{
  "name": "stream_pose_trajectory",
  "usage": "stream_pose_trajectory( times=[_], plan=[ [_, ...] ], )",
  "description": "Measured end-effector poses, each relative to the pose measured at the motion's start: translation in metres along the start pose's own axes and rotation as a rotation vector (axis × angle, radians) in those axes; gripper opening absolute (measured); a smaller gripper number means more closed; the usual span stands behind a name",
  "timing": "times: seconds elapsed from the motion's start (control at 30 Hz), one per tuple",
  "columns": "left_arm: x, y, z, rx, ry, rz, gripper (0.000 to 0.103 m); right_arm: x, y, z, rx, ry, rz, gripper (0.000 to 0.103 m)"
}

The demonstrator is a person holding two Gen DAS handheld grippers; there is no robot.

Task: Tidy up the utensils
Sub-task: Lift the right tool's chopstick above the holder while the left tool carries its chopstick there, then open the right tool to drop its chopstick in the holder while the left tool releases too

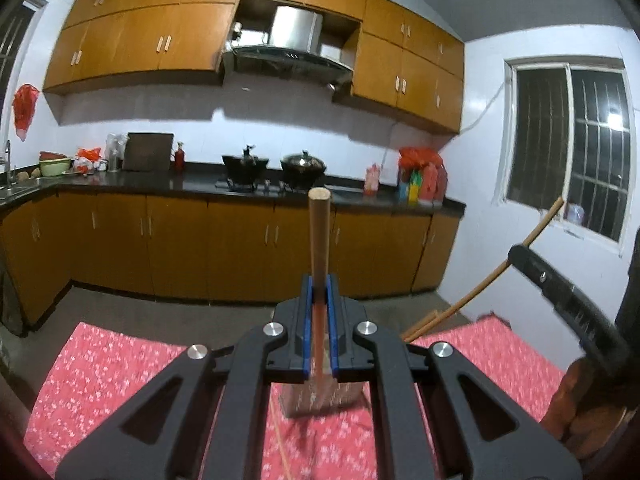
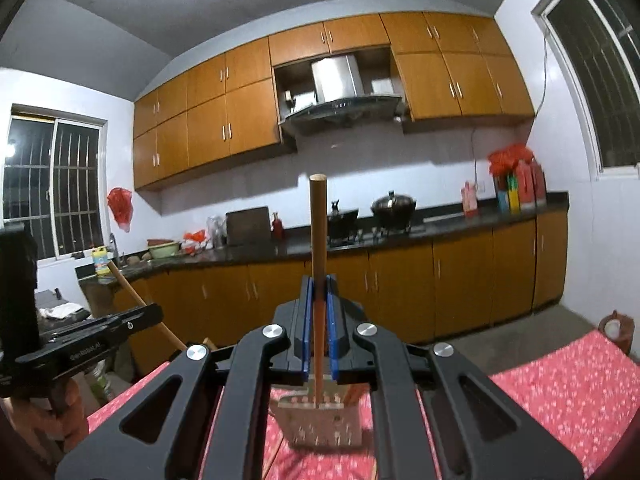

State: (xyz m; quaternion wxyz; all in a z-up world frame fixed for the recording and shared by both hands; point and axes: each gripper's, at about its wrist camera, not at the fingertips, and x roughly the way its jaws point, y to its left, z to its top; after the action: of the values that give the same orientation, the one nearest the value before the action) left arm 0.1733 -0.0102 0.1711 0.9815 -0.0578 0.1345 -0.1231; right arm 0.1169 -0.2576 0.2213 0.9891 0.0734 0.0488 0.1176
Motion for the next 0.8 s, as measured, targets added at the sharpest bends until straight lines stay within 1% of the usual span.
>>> stream_pose_trajectory(
  times=[0.03, 0.13, 0.3, 0.33, 0.5, 0.6, 0.7, 0.8],
  plan=[
    [0.004, -0.001, 0.003, -0.007, -0.018, 0.013, 0.008, 0.010, 0.001, -0.001, -0.006, -0.018, -0.018, 0.007],
    [0.014, -0.001, 0.009, -0.025, -0.043, 0.033, 0.008, 0.020, -0.001, -0.003, 0.001, -0.023, -0.032, 0.007],
    [0.033, -0.003, 0.009, -0.033, -0.069, 0.051, 0.008, 0.044, -0.002, -0.016, 0.011, 0.000, -0.049, 0.007],
    [0.035, -0.004, 0.007, -0.032, -0.066, 0.052, 0.008, 0.044, -0.002, -0.016, 0.011, 0.000, -0.049, 0.007],
    [0.055, -0.004, -0.005, -0.027, -0.051, 0.059, 0.008, 0.063, 0.001, -0.036, -0.012, 0.058, -0.057, 0.007],
    [0.068, 0.000, -0.012, -0.035, -0.028, 0.055, 0.008, 0.071, -0.001, -0.044, -0.006, 0.088, -0.055, 0.007],
    [0.078, -0.001, -0.017, -0.034, -0.002, 0.052, 0.008, 0.075, -0.001, -0.049, -0.004, 0.121, -0.038, 0.008],
    [0.080, 0.000, -0.022, -0.040, 0.015, 0.046, 0.009, 0.073, 0.000, -0.051, 0.009, 0.134, -0.029, 0.009]
  ],
)
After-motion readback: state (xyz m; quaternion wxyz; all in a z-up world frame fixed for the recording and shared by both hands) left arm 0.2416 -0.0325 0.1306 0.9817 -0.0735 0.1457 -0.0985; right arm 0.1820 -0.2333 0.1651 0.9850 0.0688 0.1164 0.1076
